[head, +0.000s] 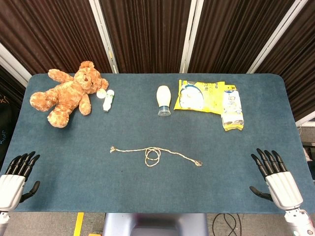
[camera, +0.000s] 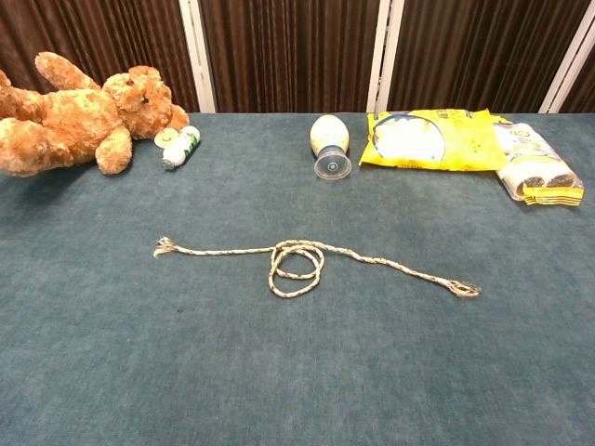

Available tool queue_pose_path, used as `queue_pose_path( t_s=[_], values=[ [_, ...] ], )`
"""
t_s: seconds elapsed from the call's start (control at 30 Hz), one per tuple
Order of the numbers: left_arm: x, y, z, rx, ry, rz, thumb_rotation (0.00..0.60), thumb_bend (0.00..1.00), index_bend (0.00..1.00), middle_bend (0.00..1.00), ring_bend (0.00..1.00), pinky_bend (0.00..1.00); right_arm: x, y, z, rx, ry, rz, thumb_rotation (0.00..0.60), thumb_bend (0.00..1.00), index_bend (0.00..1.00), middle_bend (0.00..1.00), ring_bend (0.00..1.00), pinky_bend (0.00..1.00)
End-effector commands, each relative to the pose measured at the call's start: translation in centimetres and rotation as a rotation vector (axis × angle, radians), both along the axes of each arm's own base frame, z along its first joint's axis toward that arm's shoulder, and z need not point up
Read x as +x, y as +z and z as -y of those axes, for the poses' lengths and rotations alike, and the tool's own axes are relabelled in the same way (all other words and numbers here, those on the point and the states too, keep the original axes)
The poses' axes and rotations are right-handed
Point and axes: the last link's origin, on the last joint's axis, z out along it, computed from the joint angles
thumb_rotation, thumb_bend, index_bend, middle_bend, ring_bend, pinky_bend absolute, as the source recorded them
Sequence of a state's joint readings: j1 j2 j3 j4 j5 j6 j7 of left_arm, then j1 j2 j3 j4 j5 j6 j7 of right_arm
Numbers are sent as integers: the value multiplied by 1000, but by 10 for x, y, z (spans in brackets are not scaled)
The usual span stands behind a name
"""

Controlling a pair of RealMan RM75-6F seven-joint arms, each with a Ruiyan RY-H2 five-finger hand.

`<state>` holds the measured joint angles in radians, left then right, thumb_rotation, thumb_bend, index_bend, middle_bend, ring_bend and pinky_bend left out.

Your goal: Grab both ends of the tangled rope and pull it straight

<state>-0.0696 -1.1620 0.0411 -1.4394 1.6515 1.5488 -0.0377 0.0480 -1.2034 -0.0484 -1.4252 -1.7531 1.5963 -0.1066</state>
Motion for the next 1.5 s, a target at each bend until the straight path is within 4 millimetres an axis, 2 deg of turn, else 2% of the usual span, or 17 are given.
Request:
queue_pose_path(
  t_s=[0.03,0.23,0.3,0.33,0.37,0.43,0.5,0.67,0.77,1.03,1.17,1.5],
  values=[
    [1,-3,0,-12,-3,-3,600,408,0,0,0,86,0,-1,0,6,-1,0,456,256,0,0,0,0],
    [4,-11,-3,-48,-22,0,600,408,0,0,0,89,1,-2,0,10,2,1,458,256,0,0,0,0],
    [12,-24,-11,-90,-60,12,600,407,0,0,0,92,2,-3,0,11,5,4,456,256,0,0,0,0],
    [18,-33,-18,-129,-82,14,600,407,0,0,0,92,2,-4,0,15,5,1,456,256,0,0,0,0],
    [33,-53,-37,-197,-132,23,600,407,0,0,0,92,1,-5,1,20,1,0,456,255,0,0,0,0],
    [45,-69,-55,-234,-161,29,600,407,3,0,0,93,1,-6,2,19,1,-2,457,255,0,0,0,0],
    [52,-82,-68,-260,-170,31,600,408,48,1,0,93,1,-6,2,22,-1,-3,456,255,0,0,0,0],
    [66,-118,-98,-326,-169,12,600,409,232,20,0,93,0,-9,3,32,-10,-11,457,255,0,0,0,0],
    [74,-133,-112,-324,-178,5,600,410,257,29,0,93,-1,-10,4,37,-16,-14,456,256,0,0,0,0],
    [84,-162,-137,-302,-186,-22,600,414,281,34,0,100,-5,-14,9,50,-45,-32,456,255,0,0,0,0],
    [87,-175,-150,-284,-180,-25,600,414,325,42,0,106,-5,-16,10,68,-48,-26,456,255,0,0,0,0],
    [94,-199,-166,-265,-189,-24,600,413,339,60,0,128,-7,-15,11,79,-72,-29,456,256,0,0,0,0]
  ],
)
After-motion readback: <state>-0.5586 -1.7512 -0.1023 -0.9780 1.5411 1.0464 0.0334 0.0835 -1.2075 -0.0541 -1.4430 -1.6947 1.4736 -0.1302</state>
